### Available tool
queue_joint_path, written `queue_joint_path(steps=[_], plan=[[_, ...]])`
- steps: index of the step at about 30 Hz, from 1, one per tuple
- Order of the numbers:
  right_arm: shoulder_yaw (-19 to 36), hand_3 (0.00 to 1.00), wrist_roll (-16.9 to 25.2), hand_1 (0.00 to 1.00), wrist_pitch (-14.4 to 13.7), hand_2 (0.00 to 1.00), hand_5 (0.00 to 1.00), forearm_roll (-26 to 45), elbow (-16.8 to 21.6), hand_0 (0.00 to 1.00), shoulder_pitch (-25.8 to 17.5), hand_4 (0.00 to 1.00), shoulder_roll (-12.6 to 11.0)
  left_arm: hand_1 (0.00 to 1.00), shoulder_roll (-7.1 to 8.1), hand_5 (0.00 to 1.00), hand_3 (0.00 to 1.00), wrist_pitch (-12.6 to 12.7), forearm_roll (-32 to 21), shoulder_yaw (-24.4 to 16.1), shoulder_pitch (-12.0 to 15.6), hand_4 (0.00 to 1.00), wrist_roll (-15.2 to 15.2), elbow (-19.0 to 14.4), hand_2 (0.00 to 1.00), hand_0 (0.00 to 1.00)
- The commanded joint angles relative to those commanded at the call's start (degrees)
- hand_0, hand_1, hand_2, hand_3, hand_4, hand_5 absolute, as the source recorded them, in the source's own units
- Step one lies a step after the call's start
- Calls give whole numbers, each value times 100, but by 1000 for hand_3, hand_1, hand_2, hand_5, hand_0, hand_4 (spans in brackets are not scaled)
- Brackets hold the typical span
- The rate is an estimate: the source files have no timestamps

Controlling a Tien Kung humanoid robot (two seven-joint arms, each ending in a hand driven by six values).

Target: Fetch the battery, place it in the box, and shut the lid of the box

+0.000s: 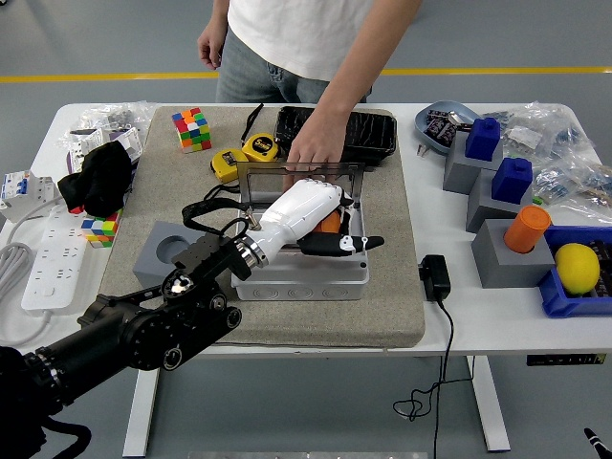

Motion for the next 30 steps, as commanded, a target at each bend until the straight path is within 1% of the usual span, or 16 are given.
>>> queue_joint_path(steps=[3,4,6,9,10,11,15,16,19,21,22,23,25,27,28,30], plan=[[2,760,2,751,-1,732,998,2,-3,793,1,998,-2,298,37,998,513,-136,48,-58,-18,978,60,-21,223,346],[2,760,3,751,-1,732,998,4,-4,792,0,998,-3,701,42,998,635,-162,57,-67,-21,998,71,-22,631,888],[5,760,2,751,-1,732,998,5,-3,792,0,998,-3,701,52,998,635,-250,75,-98,-21,998,111,-25,631,888],[17,760,-1,751,3,732,998,-4,-1,792,-4,998,0,701,70,998,635,-313,108,-123,-8,998,136,-47,631,888],[25,760,-3,747,4,730,998,-12,0,792,-4,998,1,768,89,998,664,-360,125,-140,5,998,167,-90,705,975],[33,760,-3,747,5,730,998,-17,2,792,-4,998,2,768,103,998,664,-373,144,-148,14,998,182,-124,705,975],[65,760,-6,747,8,730,998,-31,3,792,-8,998,2,768,234,998,664,-392,270,-195,101,998,292,-485,705,975],[78,760,-5,744,8,730,998,-35,4,792,-9,998,0,647,301,998,608,-390,387,-241,156,995,368,-682,607,858],[97,760,-5,744,4,730,998,-35,-2,792,-9,998,-1,647,447,998,608,-483,616,-367,282,995,564,-1257,607,858],[141,760,-5,744,3,730,998,-61,5,792,-17,998,0,647,584,998,608,-859,820,-526,402,995,843,-1676,607,858],[146,759,-7,743,3,728,998,-61,4,792,-18,998,1,531,638,998,552,-1083,915,-604,450,998,992,-1911,556,533],[158,759,-8,743,3,728,998,-62,3,792,-20,998,3,531,697,998,552,-1304,951,-689,503,998,1144,-2135,556,533],[188,759,-9,743,4,728,998,-74,5,792,-25,998,7,531,803,998,552,-1818,753,-916,603,998,1630,-2637,556,533],[205,759,-13,743,3,728,998,-88,7,792,-29,998,12,531,863,998,552,-2232,353,-1185,700,998,2035,-3049,556,533],[210,759,-15,741,2,731,998,-92,7,792,-31,998,15,535,872,972,544,-2456,130,-1356,748,998,2259,-3273,569,478],[210,759,-15,741,0,731,998,-90,4,792,-35,998,22,535,852,972,544,-3014,-429,-1777,807,998,2818,-3827,569,478]])
